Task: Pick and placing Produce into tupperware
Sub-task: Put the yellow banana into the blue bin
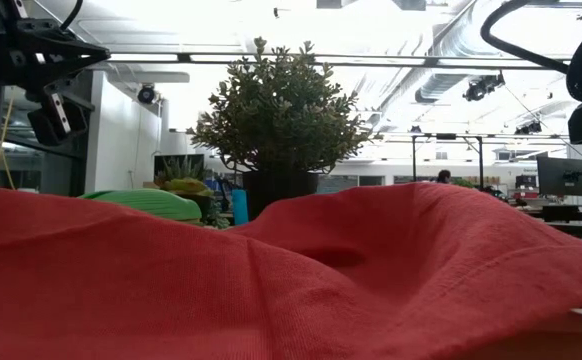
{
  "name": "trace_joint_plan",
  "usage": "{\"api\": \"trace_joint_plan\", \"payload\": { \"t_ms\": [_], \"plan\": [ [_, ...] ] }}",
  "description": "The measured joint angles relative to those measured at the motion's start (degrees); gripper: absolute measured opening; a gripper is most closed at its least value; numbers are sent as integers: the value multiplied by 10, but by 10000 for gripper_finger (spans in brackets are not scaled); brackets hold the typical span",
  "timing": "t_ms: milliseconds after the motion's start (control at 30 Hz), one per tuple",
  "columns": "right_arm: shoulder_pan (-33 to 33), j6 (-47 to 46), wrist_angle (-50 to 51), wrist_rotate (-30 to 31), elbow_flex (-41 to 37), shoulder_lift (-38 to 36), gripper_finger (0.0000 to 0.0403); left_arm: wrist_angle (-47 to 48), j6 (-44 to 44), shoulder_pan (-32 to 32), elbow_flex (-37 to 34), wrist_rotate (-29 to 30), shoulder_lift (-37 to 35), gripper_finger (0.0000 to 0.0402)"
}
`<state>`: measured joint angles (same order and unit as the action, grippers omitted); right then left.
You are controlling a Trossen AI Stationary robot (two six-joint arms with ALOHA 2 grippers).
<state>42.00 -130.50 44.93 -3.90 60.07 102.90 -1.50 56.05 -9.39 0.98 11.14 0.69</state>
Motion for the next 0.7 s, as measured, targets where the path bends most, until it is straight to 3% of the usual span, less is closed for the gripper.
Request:
{"api": "trace_joint_plan", "payload": {
  "t_ms": [700],
  "plan": [
    [0, 4, 6, 5, 16, -28, 138, 0, -2, 0, 0, 0, 0, 1]
  ]
}}
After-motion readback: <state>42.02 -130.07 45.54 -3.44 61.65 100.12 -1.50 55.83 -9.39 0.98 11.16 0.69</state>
